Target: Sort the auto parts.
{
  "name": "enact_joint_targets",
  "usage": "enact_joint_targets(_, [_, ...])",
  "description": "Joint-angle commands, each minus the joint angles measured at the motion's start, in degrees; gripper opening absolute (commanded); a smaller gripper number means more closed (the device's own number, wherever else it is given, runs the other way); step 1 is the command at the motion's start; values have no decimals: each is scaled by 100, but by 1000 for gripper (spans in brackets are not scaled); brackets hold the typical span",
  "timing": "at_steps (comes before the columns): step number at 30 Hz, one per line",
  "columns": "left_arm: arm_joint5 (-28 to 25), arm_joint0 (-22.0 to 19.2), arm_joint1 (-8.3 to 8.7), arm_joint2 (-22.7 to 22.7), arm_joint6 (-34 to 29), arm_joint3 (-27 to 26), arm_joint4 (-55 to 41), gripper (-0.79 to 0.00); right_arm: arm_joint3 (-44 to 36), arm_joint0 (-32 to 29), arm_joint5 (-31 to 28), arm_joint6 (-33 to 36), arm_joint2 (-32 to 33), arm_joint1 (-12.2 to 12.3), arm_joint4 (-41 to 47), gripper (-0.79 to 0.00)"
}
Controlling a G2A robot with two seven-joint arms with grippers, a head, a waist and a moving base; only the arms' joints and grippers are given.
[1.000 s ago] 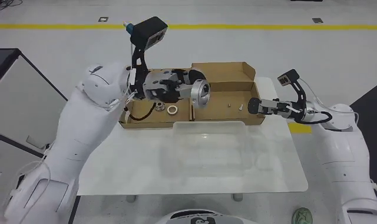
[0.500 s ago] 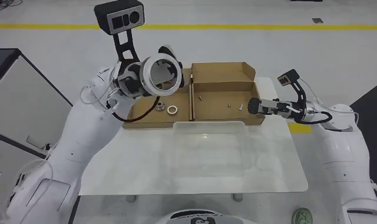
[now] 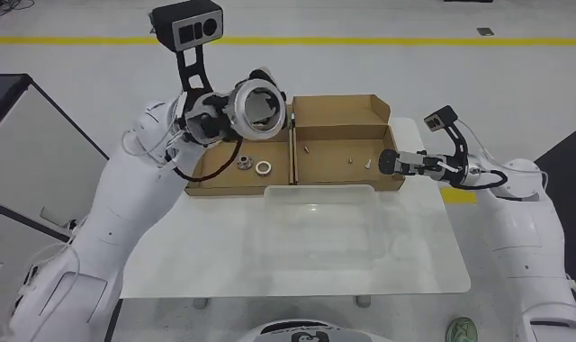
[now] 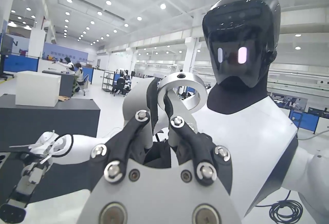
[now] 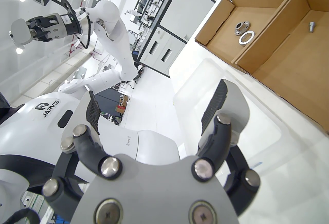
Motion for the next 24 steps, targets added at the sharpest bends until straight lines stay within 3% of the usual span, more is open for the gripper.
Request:
enact_joint_targets(1, [-133,110,-32,-6,200,-99,-284,-785,0,0,0,0,0,0,0,0])
enact_joint_targets(8, [-217,226,-143,45,-2,-162,-1243,-785,0,0,0,0,0,0,0,0])
enact_joint_targets(15, [-68,272,-241,-48,-152,-142,-1439,-785,0,0,0,0,0,0,0,0])
enact_joint_targets(24, [293,239,-245,-344,-504,88,144,-785,0,0,0,0,0,0,0,0])
